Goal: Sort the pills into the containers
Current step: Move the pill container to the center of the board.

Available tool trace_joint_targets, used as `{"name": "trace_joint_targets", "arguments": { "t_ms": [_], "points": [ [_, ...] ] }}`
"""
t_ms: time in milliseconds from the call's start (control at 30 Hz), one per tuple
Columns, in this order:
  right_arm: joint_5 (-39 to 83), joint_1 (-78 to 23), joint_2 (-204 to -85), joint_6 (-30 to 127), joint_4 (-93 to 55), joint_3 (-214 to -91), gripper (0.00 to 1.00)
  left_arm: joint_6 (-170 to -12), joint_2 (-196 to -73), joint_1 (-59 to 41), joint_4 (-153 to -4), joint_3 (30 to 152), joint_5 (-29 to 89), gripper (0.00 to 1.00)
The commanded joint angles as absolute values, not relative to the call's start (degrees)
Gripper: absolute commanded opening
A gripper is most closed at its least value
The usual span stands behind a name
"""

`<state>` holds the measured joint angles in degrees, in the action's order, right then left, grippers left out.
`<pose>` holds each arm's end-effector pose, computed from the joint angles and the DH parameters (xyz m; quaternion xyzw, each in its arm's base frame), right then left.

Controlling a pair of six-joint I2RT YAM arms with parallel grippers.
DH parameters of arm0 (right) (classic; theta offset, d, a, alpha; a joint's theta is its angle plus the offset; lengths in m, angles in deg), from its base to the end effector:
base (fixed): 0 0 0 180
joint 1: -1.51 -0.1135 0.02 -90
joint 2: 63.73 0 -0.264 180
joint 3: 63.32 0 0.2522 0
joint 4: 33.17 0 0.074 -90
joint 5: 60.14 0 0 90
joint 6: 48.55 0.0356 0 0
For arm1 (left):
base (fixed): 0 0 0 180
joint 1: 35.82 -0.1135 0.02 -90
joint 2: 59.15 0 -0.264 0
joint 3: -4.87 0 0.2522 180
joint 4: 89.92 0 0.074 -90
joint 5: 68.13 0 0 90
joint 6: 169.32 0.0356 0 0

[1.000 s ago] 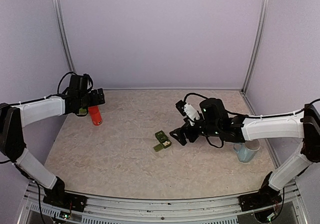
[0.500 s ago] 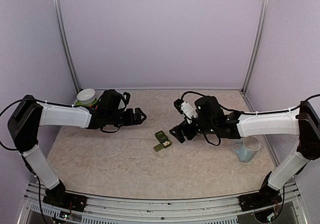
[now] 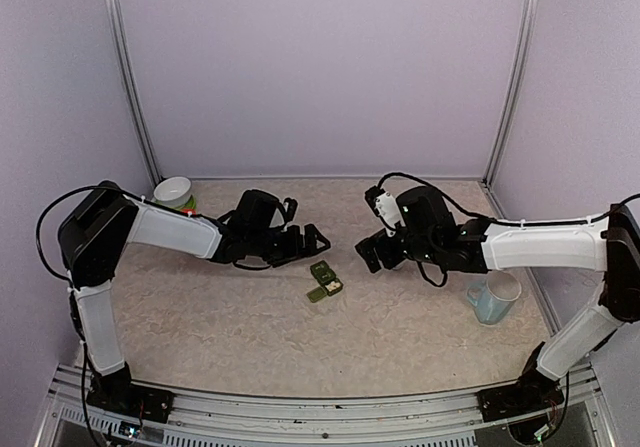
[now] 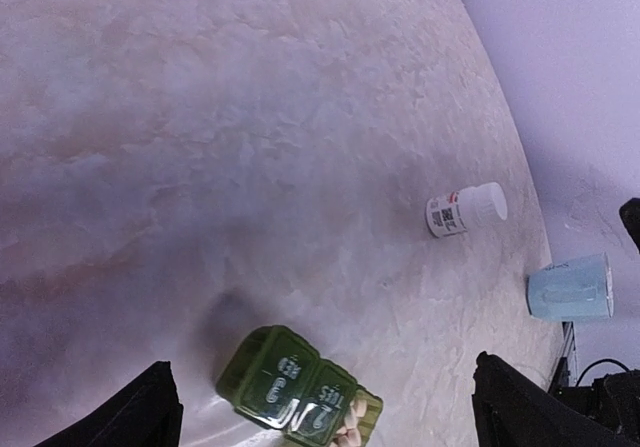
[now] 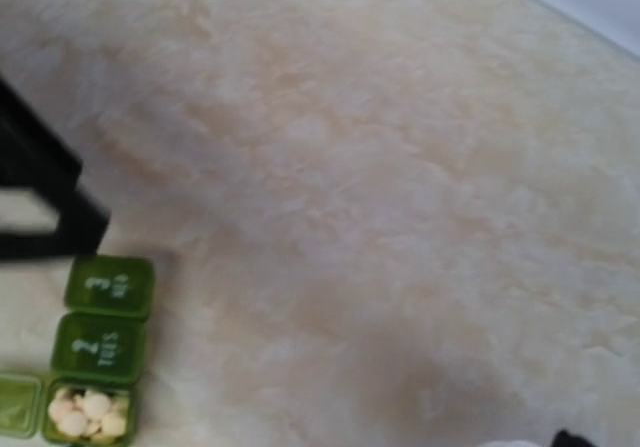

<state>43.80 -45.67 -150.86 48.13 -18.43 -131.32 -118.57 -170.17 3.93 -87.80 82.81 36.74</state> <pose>0.2341 0.2400 0.2340 -0.2496 0.8415 0.1160 0.4649 0.3129 -0.2721 0.1598 0.0634 0.8801 -0.3789 0.2790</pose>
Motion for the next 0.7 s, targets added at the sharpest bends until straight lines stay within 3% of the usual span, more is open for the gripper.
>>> {"name": "trace_joint_targets", "arguments": {
  "t_ms": [0,367,667],
  "points": [
    [46.07,-44.9,-148.9,48.91,-18.05,-130.83,1.0,-120.92,-171.58,5.67,-90.21,85.16,40.4,0.99],
    [46.17,-44.46,-148.37,48.7,-19.34,-129.79,1.0,-121.14,-170.58,8.2,-80.65,86.28,30.99,0.99],
    [46.1,-44.21,-148.48,48.83,-19.84,-128.8,1.0,-122.73,-172.02,9.79,-80.55,86.41,33.38,0.99]
  ]
}}
